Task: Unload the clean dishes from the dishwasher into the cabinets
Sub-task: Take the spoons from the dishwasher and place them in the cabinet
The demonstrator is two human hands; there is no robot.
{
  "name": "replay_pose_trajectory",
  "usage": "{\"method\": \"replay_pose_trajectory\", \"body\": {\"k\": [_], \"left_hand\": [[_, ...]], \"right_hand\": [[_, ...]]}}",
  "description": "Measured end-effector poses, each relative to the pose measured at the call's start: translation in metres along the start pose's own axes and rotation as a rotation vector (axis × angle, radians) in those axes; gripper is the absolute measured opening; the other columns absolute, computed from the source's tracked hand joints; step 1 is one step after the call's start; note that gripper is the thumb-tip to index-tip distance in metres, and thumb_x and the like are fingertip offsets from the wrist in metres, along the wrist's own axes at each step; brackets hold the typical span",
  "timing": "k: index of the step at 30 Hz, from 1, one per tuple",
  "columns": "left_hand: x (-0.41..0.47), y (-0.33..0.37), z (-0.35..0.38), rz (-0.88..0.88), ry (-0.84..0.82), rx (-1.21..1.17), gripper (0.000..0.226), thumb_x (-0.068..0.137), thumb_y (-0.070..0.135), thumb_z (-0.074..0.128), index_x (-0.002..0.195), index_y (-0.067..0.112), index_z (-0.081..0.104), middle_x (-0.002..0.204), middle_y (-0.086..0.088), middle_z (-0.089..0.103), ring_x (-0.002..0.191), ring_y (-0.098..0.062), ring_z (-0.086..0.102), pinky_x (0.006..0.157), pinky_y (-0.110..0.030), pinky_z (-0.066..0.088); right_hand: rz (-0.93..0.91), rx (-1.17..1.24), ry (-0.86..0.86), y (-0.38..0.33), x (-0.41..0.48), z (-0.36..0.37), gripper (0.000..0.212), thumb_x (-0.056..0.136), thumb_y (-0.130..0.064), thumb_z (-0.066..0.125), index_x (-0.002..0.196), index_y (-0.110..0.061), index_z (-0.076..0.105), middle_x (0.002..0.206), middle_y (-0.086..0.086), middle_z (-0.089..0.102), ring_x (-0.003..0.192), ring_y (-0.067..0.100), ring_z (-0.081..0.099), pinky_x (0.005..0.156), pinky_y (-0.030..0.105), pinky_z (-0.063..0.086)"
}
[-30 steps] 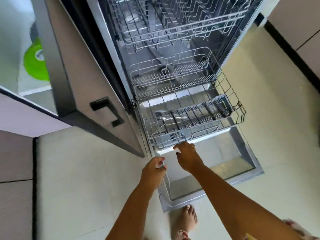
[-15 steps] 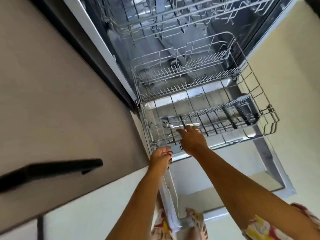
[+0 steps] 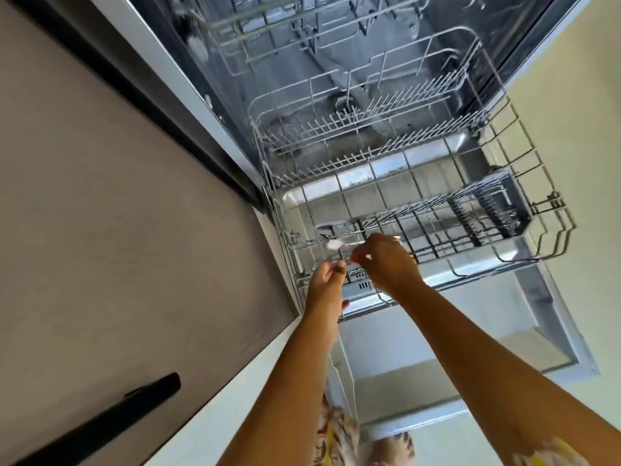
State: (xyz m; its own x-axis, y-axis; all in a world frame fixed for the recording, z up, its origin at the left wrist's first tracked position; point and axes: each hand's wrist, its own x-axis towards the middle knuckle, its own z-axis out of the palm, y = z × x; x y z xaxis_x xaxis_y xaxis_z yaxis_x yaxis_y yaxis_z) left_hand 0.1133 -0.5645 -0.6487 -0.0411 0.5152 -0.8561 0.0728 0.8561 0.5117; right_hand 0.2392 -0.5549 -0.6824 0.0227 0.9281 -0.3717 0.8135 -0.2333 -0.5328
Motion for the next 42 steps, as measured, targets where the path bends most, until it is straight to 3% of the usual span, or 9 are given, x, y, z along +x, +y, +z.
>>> {"method": "replay_pose_trajectory", "body": {"k": [5,10,17,26,30,32,34,37,42], "left_hand": [[0.007,0.004,0.006,0.057,0.119,-0.181,0.02,0.099,0.017,0.044,0.105,0.014,0.063,0.104,-0.005,0.065,0.095,-0.018,0.06,0.089,-0.036,0.047],[0.018,0.005,-0.009,0.035,0.203,-0.261,0.02,0.101,0.013,0.035,0.097,0.01,0.054,0.102,-0.01,0.064,0.095,-0.023,0.063,0.071,-0.027,0.048],[0.025,-0.008,-0.017,-0.063,0.214,-0.289,0.023,0.098,0.01,0.037,0.085,0.017,0.055,0.064,0.002,0.047,0.056,-0.009,0.04,0.053,-0.022,0.035],[0.03,-0.002,-0.018,-0.024,0.104,-0.355,0.022,0.085,0.024,0.066,0.103,0.018,0.055,0.088,0.003,0.059,0.085,-0.012,0.051,0.075,-0.029,0.036],[0.036,0.001,-0.022,0.057,0.195,-0.364,0.008,0.093,0.018,0.055,0.097,0.018,0.062,0.089,0.001,0.063,0.082,-0.013,0.059,0.068,-0.026,0.042],[0.039,0.001,-0.026,0.075,0.255,-0.332,0.022,0.096,0.02,0.051,0.112,0.009,0.06,0.085,0.006,0.067,0.101,-0.023,0.064,0.088,-0.034,0.047],[0.04,0.0,-0.028,0.066,0.269,-0.294,0.024,0.098,0.022,0.047,0.114,0.007,0.056,0.091,0.003,0.07,0.109,-0.026,0.062,0.092,-0.036,0.047],[0.038,0.0,-0.028,0.048,0.236,-0.294,0.026,0.099,0.02,0.045,0.117,0.005,0.053,0.105,-0.011,0.068,0.076,-0.013,0.065,0.059,-0.019,0.05],[0.03,-0.001,-0.03,-0.011,0.163,-0.341,0.014,0.096,0.025,0.051,0.099,0.013,0.055,0.074,-0.001,0.069,0.056,-0.013,0.062,0.05,-0.024,0.05]], "right_hand": [[-0.125,0.212,-0.2,-0.008,-0.01,0.002,0.019,0.091,-0.023,0.059,0.099,-0.017,0.075,0.103,0.007,0.071,0.083,0.007,0.057,0.064,0.005,0.033],[0.082,-0.28,-0.074,0.003,0.014,0.016,0.043,0.092,-0.026,0.055,0.134,-0.022,0.048,0.137,0.009,0.047,0.128,0.032,0.039,0.098,0.045,0.044],[0.009,-0.551,-0.043,-0.002,0.031,0.027,0.034,0.09,-0.02,0.056,0.123,-0.02,0.052,0.133,0.007,0.047,0.126,0.031,0.042,0.097,0.046,0.039],[-0.176,-0.226,0.071,-0.034,0.004,0.014,0.02,0.092,-0.031,0.057,0.107,-0.027,0.068,0.1,0.0,0.072,0.093,0.022,0.065,0.089,0.037,0.045],[-0.124,0.309,-0.119,-0.039,0.006,0.017,0.021,0.09,-0.02,0.061,0.108,-0.016,0.071,0.109,0.003,0.071,0.09,0.009,0.065,0.074,0.003,0.039],[-0.032,0.356,-0.029,-0.03,0.016,0.016,0.021,0.092,-0.017,0.058,0.109,-0.013,0.07,0.113,0.005,0.07,0.095,0.012,0.066,0.076,0.005,0.04],[0.025,0.19,0.065,-0.018,0.031,0.016,0.025,0.092,-0.016,0.058,0.115,-0.014,0.065,0.119,0.007,0.066,0.105,0.02,0.064,0.087,0.022,0.048],[0.014,-0.264,-0.037,-0.013,0.048,0.02,0.04,0.09,-0.02,0.06,0.13,-0.021,0.051,0.132,0.004,0.054,0.121,0.027,0.05,0.092,0.043,0.049],[-0.025,-0.512,-0.018,-0.016,0.059,0.027,0.031,0.092,-0.013,0.051,0.123,-0.018,0.053,0.119,0.005,0.061,0.112,0.028,0.057,0.077,0.041,0.051]]}}
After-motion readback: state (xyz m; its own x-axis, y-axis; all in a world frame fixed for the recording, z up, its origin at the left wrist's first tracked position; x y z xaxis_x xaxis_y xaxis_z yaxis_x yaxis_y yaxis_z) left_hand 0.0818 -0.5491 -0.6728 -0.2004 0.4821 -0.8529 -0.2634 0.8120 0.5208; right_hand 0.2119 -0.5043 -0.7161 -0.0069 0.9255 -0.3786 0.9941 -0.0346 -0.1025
